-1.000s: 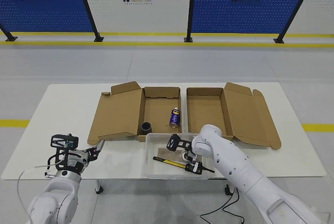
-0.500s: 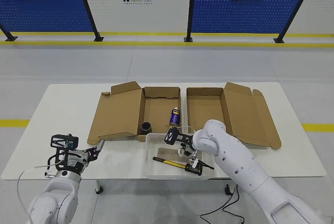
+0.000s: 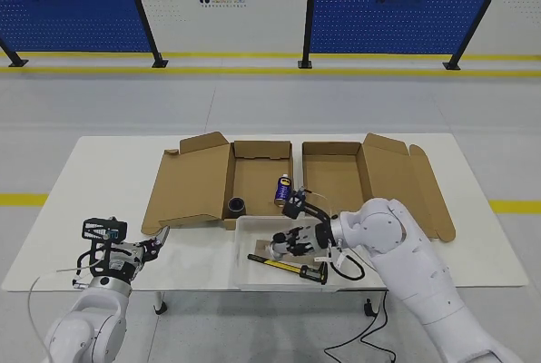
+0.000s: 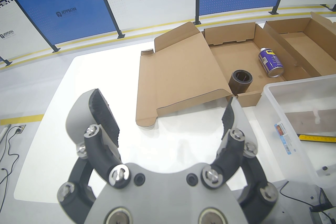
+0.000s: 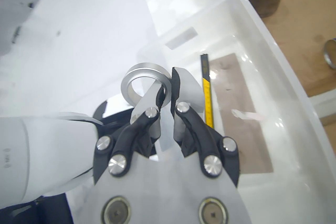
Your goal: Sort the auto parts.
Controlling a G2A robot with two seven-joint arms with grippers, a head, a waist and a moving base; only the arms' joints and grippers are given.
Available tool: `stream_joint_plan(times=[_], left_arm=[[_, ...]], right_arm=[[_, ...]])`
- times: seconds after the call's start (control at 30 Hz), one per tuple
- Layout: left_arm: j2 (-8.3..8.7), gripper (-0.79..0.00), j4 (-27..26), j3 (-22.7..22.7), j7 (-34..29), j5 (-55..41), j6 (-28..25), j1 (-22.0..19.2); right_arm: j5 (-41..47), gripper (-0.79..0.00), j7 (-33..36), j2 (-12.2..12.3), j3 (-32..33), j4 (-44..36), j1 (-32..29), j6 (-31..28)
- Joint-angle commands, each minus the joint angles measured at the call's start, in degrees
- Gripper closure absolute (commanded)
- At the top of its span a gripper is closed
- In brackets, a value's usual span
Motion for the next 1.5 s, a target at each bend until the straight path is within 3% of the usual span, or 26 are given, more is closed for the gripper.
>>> stream_joint_plan(times=[0.0, 0.2, 0.4, 0.6, 0.7, 0.93, 1.2, 1.23, 1.37, 1.47], left_arm=[[0.0, -0.785, 0.0, 0.0, 0.0, 0.0, 0.0, 0.0], [0.0, -0.785, 0.0, 0.0, 0.0, 0.0, 0.0, 0.0], [0.0, -0.785, 0.0, 0.0, 0.0, 0.0, 0.0, 0.0], [0.0, -0.785, 0.0, 0.0, 0.0, 0.0, 0.0, 0.0], [0.0, -0.785, 0.0, 0.0, 0.0, 0.0, 0.0, 0.0], [0.0, -0.785, 0.0, 0.0, 0.0, 0.0, 0.0, 0.0], [0.0, -0.785, 0.0, 0.0, 0.0, 0.0, 0.0, 0.0], [0.0, -0.785, 0.0, 0.0, 0.0, 0.0, 0.0, 0.0], [0.0, -0.785, 0.0, 0.0, 0.0, 0.0, 0.0, 0.0], [0.0, -0.785, 0.0, 0.0, 0.0, 0.0, 0.0, 0.0]], right_arm=[[3.08, 0.0, 0.45, 0.08, -0.6, 0.74, 0.32, 0.54], [4.29, 0.0, -0.24, 0.62, -1.41, 2.23, 1.73, 0.81], [-12.34, 0.0, -10.93, 1.95, 2.66, -1.83, 1.95, 6.84], [-36.14, 0.0, -21.56, 3.46, 7.69, -8.21, 0.65, 23.0], [-42.85, 0.0, -23.66, 3.52, 7.84, -8.34, 0.45, 30.36], [-55.82, 0.0, -22.47, 2.45, 2.61, 0.99, 3.6, 41.33], [-56.18, 0.0, -20.3, 0.35, -2.11, 13.36, 6.58, 44.12], [-55.9, -0.012, -20.4, 0.14, -2.32, 14.28, 6.85, 44.2], [-54.96, -0.289, -19.89, -0.47, -2.86, 16.97, 7.91, 43.39], [-54.4, -0.323, -19.83, -0.77, -2.92, 17.85, 8.47, 42.53]])
